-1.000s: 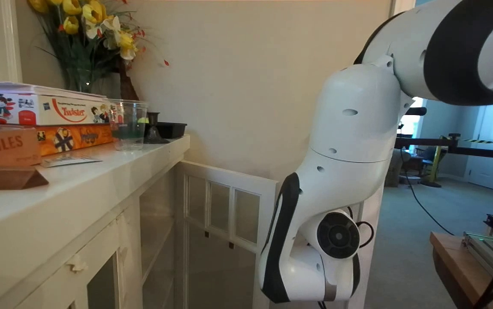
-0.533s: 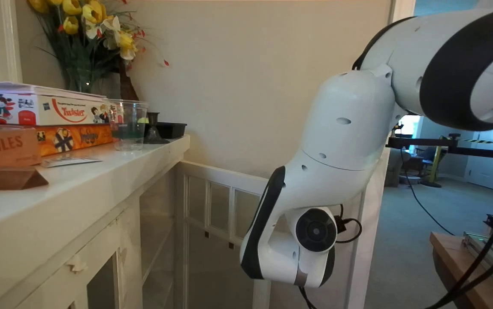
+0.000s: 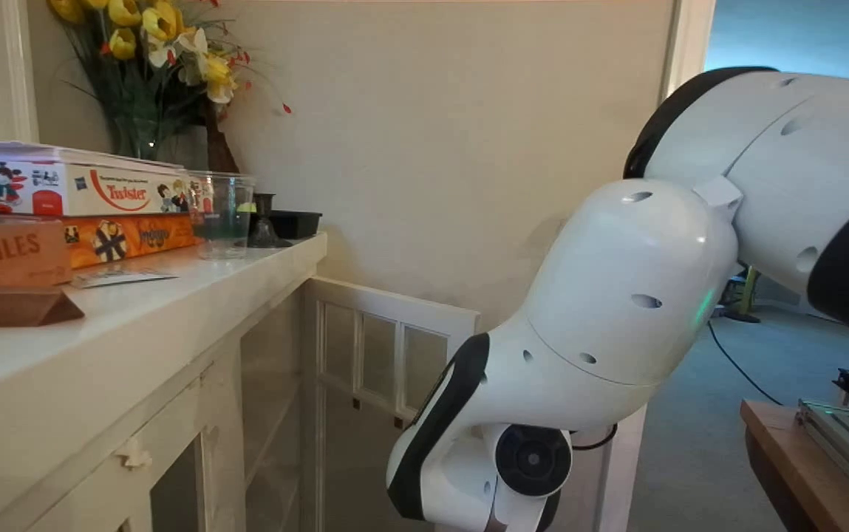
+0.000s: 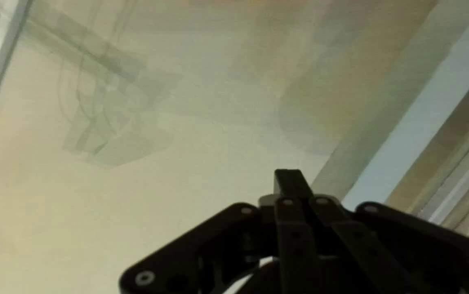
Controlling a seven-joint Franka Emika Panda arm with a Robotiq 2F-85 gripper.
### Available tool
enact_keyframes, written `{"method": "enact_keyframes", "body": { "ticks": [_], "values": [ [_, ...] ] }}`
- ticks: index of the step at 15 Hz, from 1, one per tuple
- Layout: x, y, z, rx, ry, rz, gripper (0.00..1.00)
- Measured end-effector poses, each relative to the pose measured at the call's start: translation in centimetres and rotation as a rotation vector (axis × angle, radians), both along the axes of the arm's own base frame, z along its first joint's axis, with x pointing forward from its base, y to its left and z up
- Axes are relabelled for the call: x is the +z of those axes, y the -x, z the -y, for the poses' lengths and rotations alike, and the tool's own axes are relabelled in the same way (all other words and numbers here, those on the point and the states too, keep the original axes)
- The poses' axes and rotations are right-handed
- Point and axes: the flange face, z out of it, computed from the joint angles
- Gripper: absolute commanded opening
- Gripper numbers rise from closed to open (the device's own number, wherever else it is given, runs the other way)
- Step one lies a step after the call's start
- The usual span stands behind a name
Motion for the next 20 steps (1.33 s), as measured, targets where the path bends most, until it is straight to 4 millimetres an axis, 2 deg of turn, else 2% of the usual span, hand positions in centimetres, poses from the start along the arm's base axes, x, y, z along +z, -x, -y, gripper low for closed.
{"method": "enact_keyframes", "body": {
  "ticks": [4, 12, 14, 16, 20],
  "values": [
    [1.5, -2.2, 0.1, 0.037, 0.019, 0.046, 0.0],
    [1.7, -2.6, 2.1, -0.012, 0.006, 0.065, 0.0],
    [1.9, -2.9, 3.5, -0.047, -0.003, 0.074, 0.0],
    [2.2, -3.3, 5.8, -0.091, -0.01, 0.095, 0.0],
    [6.2, -6.0, 11.8, -0.151, 0.034, 0.173, 0.0]
  ]
}}
